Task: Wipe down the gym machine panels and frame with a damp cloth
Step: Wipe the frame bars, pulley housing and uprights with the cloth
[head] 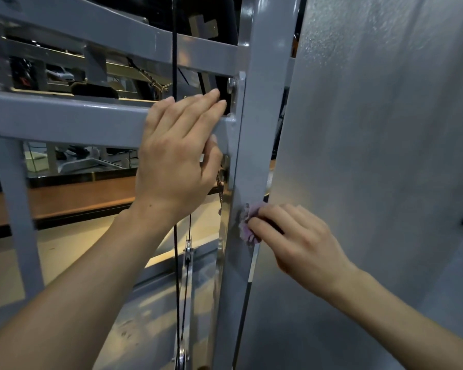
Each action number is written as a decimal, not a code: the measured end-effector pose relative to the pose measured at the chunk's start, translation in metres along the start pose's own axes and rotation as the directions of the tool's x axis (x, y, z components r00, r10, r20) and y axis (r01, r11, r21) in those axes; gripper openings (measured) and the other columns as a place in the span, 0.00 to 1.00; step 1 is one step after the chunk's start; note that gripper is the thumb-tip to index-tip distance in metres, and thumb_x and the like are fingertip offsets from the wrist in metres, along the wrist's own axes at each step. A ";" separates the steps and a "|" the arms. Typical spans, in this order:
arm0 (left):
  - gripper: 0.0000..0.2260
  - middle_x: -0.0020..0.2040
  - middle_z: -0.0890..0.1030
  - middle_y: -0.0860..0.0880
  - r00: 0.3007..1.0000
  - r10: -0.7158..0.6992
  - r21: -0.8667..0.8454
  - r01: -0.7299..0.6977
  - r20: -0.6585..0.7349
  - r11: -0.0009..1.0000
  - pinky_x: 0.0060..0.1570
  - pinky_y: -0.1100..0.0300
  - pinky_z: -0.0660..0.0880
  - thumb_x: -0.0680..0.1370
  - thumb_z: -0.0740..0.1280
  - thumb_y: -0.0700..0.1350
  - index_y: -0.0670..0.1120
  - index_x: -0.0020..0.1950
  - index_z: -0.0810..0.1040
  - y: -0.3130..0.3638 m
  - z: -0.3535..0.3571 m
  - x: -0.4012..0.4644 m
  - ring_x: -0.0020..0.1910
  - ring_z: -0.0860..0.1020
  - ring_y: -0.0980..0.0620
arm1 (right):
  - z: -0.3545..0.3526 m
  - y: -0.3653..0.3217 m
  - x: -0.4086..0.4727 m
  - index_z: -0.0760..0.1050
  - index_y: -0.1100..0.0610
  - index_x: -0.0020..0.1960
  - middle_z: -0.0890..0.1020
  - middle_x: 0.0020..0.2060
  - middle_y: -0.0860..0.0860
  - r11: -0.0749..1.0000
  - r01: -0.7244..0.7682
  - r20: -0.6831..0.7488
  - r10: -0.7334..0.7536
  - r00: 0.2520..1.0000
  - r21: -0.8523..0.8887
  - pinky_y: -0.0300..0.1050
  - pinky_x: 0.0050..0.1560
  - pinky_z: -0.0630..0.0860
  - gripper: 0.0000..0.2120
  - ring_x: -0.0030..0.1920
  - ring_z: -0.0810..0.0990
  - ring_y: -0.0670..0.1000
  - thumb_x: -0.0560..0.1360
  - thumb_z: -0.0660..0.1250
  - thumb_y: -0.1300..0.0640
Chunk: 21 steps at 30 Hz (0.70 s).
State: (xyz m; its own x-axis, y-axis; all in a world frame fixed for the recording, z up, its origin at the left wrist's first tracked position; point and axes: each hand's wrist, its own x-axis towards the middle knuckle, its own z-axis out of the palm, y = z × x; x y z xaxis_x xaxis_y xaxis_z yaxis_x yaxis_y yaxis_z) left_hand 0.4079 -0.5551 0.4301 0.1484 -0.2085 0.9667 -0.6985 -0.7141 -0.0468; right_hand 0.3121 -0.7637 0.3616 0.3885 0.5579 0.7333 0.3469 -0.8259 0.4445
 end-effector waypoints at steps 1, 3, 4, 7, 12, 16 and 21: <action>0.21 0.76 0.74 0.47 1.000 -0.004 0.003 0.004 0.000 1.000 0.78 0.49 0.57 0.82 0.60 0.44 0.44 0.76 0.74 0.001 0.000 -0.001 0.74 0.71 0.48 | -0.007 0.005 0.006 0.82 0.61 0.52 0.83 0.50 0.57 0.999 0.033 0.008 -0.033 0.999 -0.015 0.55 0.38 0.77 0.12 0.42 0.79 0.60 0.85 0.60 0.64; 0.21 0.76 0.74 0.48 1.000 -0.008 0.002 0.008 0.003 1.000 0.78 0.50 0.56 0.82 0.60 0.44 0.44 0.76 0.74 0.001 0.000 -0.001 0.75 0.71 0.48 | -0.024 0.020 0.030 0.82 0.61 0.52 0.82 0.47 0.58 0.999 0.001 -0.072 -0.004 0.997 -0.043 0.56 0.39 0.76 0.11 0.40 0.78 0.61 0.83 0.61 0.65; 0.21 0.76 0.74 0.48 1.000 -0.009 0.002 0.009 0.007 1.000 0.78 0.50 0.56 0.82 0.60 0.44 0.44 0.76 0.74 0.001 0.000 -0.001 0.75 0.71 0.49 | -0.031 0.028 0.044 0.82 0.61 0.52 0.81 0.46 0.59 0.998 -0.043 -0.135 0.037 0.990 -0.045 0.57 0.40 0.75 0.10 0.40 0.77 0.62 0.83 0.62 0.65; 0.21 0.75 0.75 0.48 1.000 -0.006 -0.005 0.007 0.017 1.000 0.78 0.50 0.57 0.82 0.60 0.44 0.45 0.76 0.74 0.001 -0.001 0.000 0.74 0.71 0.49 | -0.029 0.025 0.067 0.82 0.61 0.54 0.81 0.48 0.58 0.993 -0.106 -0.202 0.093 0.975 -0.054 0.56 0.41 0.75 0.07 0.43 0.77 0.60 0.82 0.65 0.64; 0.21 0.74 0.76 0.48 1.000 0.017 -0.033 -0.017 -0.008 0.999 0.77 0.50 0.59 0.82 0.60 0.42 0.44 0.74 0.75 -0.003 -0.001 -0.001 0.72 0.73 0.48 | 0.025 -0.022 0.008 0.82 0.58 0.50 0.82 0.46 0.55 0.992 0.123 -0.013 -0.124 0.992 -0.026 0.50 0.45 0.74 0.05 0.43 0.80 0.57 0.82 0.68 0.61; 0.21 0.74 0.76 0.48 0.999 0.018 -0.037 -0.019 -0.035 0.999 0.77 0.50 0.59 0.82 0.60 0.43 0.44 0.74 0.76 -0.003 0.003 -0.002 0.72 0.73 0.48 | 0.025 -0.019 0.007 0.81 0.58 0.49 0.81 0.46 0.54 0.972 0.233 0.055 -0.231 0.971 -0.035 0.49 0.41 0.74 0.05 0.41 0.78 0.55 0.82 0.67 0.59; 0.21 0.74 0.76 0.48 0.998 0.023 -0.024 -0.024 -0.061 0.999 0.76 0.49 0.60 0.81 0.61 0.42 0.44 0.74 0.76 -0.004 0.006 -0.003 0.71 0.72 0.48 | 0.000 0.007 0.051 0.83 0.61 0.48 0.79 0.41 0.57 0.993 -0.012 -0.199 -0.012 0.980 -0.116 0.53 0.36 0.69 0.09 0.36 0.74 0.57 0.83 0.67 0.59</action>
State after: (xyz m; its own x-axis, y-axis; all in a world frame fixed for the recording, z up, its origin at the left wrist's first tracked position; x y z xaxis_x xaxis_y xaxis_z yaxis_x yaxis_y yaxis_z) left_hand 0.4145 -0.5561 0.4256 0.0897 -0.1840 0.9788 -0.7186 -0.6925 -0.0643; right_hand 0.3342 -0.7409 0.4015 0.2065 0.5400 0.8159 0.2406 -0.8363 0.4926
